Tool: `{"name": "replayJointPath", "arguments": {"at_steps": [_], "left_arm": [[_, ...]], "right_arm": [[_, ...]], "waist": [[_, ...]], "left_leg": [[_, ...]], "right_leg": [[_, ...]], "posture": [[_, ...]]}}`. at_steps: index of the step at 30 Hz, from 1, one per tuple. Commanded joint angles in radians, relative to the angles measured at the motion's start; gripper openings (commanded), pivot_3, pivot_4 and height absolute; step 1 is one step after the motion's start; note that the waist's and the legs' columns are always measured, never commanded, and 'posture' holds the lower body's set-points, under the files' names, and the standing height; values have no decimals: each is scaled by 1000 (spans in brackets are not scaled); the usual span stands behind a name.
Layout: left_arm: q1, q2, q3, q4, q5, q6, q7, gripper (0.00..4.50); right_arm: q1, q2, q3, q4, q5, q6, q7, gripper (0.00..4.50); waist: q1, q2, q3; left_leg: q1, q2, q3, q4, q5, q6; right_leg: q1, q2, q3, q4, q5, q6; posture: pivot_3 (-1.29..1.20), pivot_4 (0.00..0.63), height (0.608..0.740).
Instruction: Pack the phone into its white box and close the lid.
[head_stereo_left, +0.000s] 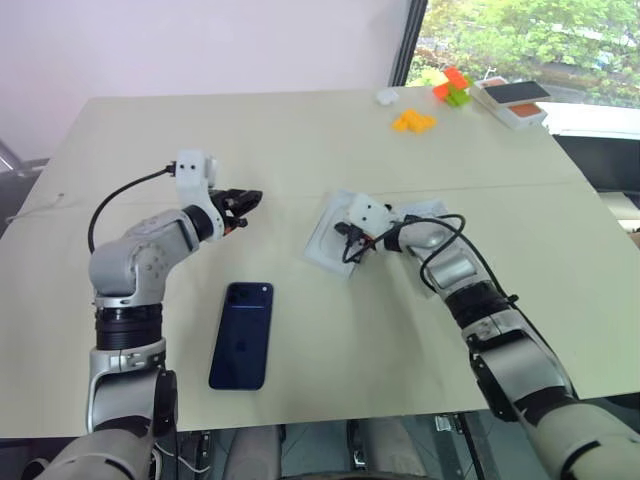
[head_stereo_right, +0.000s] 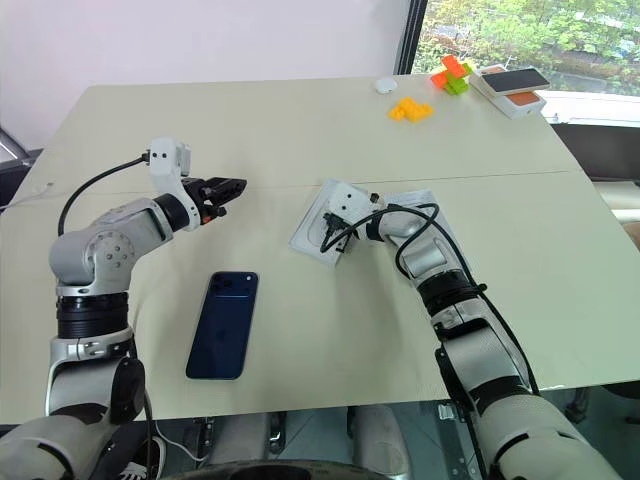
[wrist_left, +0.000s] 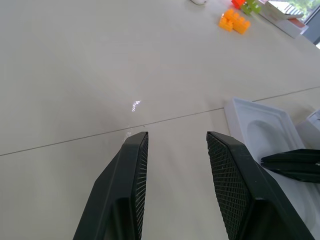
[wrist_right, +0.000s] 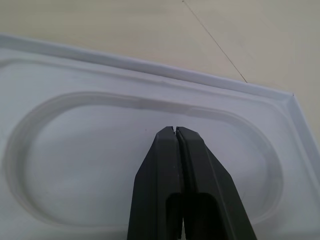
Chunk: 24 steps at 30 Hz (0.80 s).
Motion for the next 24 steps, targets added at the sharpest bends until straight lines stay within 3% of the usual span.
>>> {"name": "replayJointPath", "arguments": {"at_steps": [1,7,14,17,24], "left_arm": [[-12,5,9,-25,-4,-29,-3,1959],[-10,6,-1,-26,1,-37,-6,1959],[10,14,12,-44,-16,-22,-9,1959],[30,30,18,-65,-24,-25,-26,1959],[104,105,49,-120,-59,-6,-74,1959]], "right_arm": [[-24,-20,20,16,-38,-17,9,94],[-14,-20,44,9,-64,-39,31,94],[-3,16,-126,-154,202,89,163,94],[-16,7,-209,-235,319,178,193,904],[78,-55,-230,-457,415,288,261,4300]], "waist": [[0,0,0],[1,0,0],[0,0,0],[1,1,0],[1,1,0]], "left_leg": [[0,0,0,0,0,0],[0,0,0,1,0,0],[0,0,0,0,0,-1],[0,1,0,0,0,0],[0,1,0,-1,-2,3]], "right_leg": [[0,0,0,0,0,0],[1,0,0,0,0,0],[0,1,0,0,0,0],[0,1,0,0,0,0],[0,1,0,0,0,0]], "posture": [[0,150,740],[0,150,740],[0,150,740],[0,150,740],[0,150,740]]}}
